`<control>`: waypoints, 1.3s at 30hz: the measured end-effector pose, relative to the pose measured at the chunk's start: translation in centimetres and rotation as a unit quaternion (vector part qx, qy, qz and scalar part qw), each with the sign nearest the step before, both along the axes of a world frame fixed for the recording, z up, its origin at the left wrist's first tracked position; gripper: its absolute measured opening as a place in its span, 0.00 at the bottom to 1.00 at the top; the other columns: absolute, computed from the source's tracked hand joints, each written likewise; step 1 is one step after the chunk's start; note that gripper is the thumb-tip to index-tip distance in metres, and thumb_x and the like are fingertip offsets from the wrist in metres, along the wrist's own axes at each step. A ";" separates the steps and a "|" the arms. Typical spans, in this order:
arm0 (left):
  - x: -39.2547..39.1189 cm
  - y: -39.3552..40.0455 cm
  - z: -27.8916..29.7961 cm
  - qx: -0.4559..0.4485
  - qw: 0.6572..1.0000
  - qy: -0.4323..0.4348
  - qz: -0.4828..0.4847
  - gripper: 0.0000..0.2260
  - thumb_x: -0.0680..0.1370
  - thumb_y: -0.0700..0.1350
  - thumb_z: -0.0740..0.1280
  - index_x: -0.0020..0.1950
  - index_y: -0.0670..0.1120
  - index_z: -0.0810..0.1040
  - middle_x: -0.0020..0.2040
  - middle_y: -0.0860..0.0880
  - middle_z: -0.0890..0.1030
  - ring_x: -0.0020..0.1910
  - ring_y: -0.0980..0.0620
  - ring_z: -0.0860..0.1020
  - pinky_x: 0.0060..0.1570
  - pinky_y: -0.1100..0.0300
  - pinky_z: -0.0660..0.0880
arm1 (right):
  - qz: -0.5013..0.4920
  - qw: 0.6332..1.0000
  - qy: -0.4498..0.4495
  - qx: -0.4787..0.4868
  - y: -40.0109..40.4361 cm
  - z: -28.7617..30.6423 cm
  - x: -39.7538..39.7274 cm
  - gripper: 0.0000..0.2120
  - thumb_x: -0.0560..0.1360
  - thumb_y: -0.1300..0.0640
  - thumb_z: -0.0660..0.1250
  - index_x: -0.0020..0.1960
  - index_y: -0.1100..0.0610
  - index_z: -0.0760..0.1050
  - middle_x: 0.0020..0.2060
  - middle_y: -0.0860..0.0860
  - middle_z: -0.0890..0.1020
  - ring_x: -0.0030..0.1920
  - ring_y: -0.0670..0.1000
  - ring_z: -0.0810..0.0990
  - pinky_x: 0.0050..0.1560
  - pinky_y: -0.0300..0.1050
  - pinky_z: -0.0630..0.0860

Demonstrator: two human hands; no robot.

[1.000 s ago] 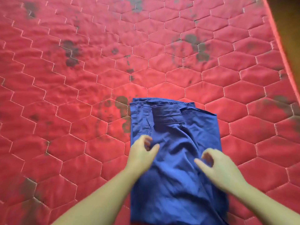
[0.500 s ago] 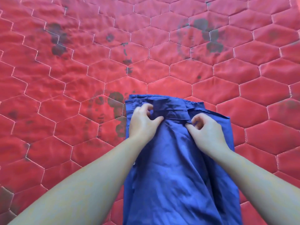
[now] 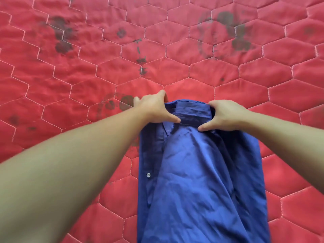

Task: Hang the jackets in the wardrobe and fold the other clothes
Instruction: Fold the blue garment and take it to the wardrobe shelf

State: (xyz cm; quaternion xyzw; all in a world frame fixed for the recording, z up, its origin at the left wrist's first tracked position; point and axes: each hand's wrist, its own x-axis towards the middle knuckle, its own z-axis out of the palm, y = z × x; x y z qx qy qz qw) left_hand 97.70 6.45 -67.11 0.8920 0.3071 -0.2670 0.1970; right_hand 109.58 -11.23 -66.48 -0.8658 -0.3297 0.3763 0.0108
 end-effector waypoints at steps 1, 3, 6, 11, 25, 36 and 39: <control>-0.1 0.5 0.1 -0.019 1.000 0.002 -0.003 0.26 0.63 0.68 0.72 0.52 0.54 0.73 0.50 0.54 0.78 0.55 0.46 0.74 0.53 0.50 0.64 | -0.002 0.999 0.035 0.016 0.4 0.2 0.2 0.23 0.61 0.39 0.76 0.50 0.51 0.78 0.44 0.46 0.83 0.46 0.51 0.80 0.46 0.47 0.75; -0.2 1.0 0.3 -0.068 0.997 -0.030 -0.009 0.20 0.65 0.63 0.75 0.43 0.52 0.73 0.41 0.54 0.76 0.47 0.47 0.74 0.45 0.55 0.66 | 0.001 0.997 0.070 0.025 1.2 0.8 0.8 0.17 0.62 0.42 0.78 0.45 0.51 0.78 0.40 0.47 0.82 0.42 0.49 0.80 0.42 0.46 0.75; 0.6 0.8 0.7 -0.136 0.987 -0.081 0.011 0.26 0.64 0.57 0.78 0.57 0.52 0.74 0.51 0.54 0.77 0.50 0.51 0.75 0.45 0.58 0.70 | 0.032 0.994 0.099 -0.017 2.3 1.4 1.8 0.19 0.64 0.46 0.78 0.47 0.49 0.73 0.44 0.45 0.80 0.44 0.49 0.79 0.44 0.46 0.76; 3.0 0.1 1.0 -0.140 0.988 -0.043 -0.053 0.31 0.64 0.56 0.79 0.64 0.51 0.74 0.50 0.54 0.76 0.49 0.52 0.74 0.45 0.61 0.69 | 0.057 0.985 0.155 -0.059 2.6 1.5 2.6 0.14 0.65 0.54 0.79 0.46 0.50 0.77 0.45 0.49 0.84 0.45 0.52 0.83 0.51 0.51 0.81; 0.6 -3.3 5.1 0.048 0.925 -0.331 -0.181 0.05 0.72 0.45 0.67 0.46 0.49 0.74 0.42 0.53 0.72 0.42 0.45 0.71 0.37 0.56 0.63 | 0.189 0.916 -0.234 0.265 -2.8 4.0 1.5 0.14 0.69 0.54 0.71 0.39 0.51 0.65 0.35 0.54 0.78 0.37 0.63 0.77 0.33 0.47 0.63; -12.0 -11.5 4.3 0.096 0.877 -0.339 -0.328 0.18 0.60 0.41 0.65 0.46 0.51 0.66 0.36 0.49 0.74 0.23 0.43 0.74 0.20 0.62 0.60 | 0.242 0.884 -0.250 0.311 -12.9 2.8 -10.4 0.11 0.64 0.54 0.55 0.37 0.56 0.75 0.27 0.50 0.77 0.22 0.55 0.76 0.20 0.41 0.62; -15.0 -13.3 2.9 0.101 0.872 -0.328 -0.350 0.19 0.59 0.41 0.65 0.46 0.51 0.65 0.35 0.49 0.73 0.21 0.44 0.74 0.22 0.64 0.55 | 0.257 0.887 -0.262 0.281 -14.7 1.7 -13.8 0.07 0.65 0.58 0.57 0.38 0.55 0.73 0.26 0.51 0.73 0.20 0.55 0.74 0.19 0.40 0.60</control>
